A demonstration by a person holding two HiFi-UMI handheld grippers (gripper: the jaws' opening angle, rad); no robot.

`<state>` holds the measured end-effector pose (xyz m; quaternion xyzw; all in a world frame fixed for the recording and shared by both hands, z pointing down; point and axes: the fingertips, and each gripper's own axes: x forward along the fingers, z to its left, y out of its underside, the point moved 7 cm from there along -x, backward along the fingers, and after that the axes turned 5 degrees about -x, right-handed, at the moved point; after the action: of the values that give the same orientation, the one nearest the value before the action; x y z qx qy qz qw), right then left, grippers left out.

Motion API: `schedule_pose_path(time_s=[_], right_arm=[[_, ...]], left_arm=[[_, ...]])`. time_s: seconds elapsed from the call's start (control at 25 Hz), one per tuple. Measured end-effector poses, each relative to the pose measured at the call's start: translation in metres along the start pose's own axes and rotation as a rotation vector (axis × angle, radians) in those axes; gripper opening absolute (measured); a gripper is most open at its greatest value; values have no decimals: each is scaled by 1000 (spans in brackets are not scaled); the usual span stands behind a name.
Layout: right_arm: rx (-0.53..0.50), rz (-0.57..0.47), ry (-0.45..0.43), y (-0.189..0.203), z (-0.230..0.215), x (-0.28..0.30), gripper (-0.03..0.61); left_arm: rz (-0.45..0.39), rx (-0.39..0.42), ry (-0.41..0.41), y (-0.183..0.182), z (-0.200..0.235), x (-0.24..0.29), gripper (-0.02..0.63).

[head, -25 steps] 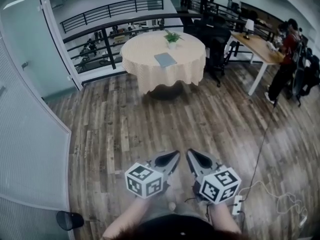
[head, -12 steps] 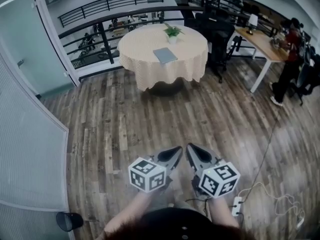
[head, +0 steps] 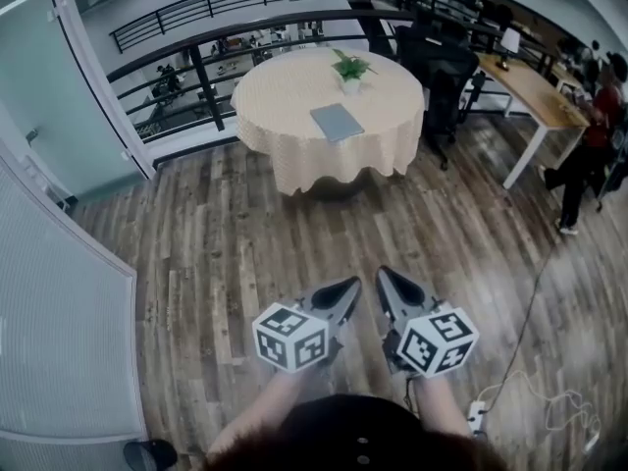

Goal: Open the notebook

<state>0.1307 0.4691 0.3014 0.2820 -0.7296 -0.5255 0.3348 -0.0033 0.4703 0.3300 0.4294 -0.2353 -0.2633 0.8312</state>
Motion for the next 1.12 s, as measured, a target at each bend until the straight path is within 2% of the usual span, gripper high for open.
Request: schedule_pose_path(time_s=[0.24, 0.4, 0.72, 0.88, 1.12], right_arm=[[-12, -30, 28, -22, -13, 67, 11], [1, -33, 34, -24, -20, 100, 11], [8, 27, 55, -19, -36, 131, 11], [-22, 39, 38, -22, -42, 150, 11], [-53, 68, 22, -37, -76, 196, 11]], left_arm=[[14, 55, 31, -46, 50, 27, 9], [26, 80, 33, -64, 75, 36, 9], [38, 24, 23, -71, 115, 50, 9], [43, 11, 12, -78, 135, 62, 9], [30, -2, -18, -102, 171, 96, 9]])
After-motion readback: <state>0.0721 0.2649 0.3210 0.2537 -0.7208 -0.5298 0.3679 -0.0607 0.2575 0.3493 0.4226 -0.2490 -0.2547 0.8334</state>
